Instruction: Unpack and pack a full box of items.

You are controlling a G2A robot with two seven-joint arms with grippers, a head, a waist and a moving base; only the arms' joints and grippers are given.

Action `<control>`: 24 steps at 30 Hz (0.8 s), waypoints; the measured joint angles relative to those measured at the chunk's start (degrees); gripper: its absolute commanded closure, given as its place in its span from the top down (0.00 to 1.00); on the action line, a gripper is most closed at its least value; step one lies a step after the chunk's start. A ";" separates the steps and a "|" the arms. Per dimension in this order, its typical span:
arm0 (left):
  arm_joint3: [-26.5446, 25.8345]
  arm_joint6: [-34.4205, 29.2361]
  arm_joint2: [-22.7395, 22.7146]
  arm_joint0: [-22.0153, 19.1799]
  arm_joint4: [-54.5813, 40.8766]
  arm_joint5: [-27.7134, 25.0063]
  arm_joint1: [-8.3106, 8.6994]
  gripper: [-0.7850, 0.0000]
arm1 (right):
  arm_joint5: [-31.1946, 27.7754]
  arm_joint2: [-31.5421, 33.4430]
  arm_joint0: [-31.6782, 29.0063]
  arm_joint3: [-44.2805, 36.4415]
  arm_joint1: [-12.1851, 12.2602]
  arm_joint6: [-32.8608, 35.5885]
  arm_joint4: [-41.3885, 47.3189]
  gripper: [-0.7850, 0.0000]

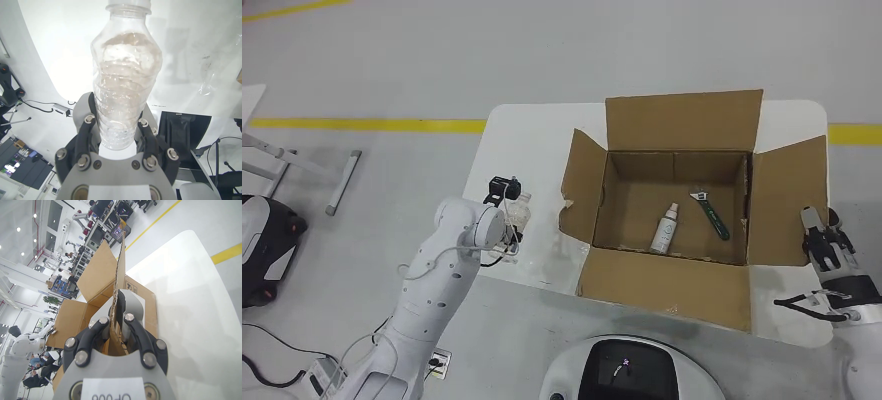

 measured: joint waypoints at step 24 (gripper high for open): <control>12.62 12.05 -0.68 1.63 -12.15 -1.38 -0.26 0.00 | 0.00 0.00 0.00 0.00 0.00 0.00 0.00 0.00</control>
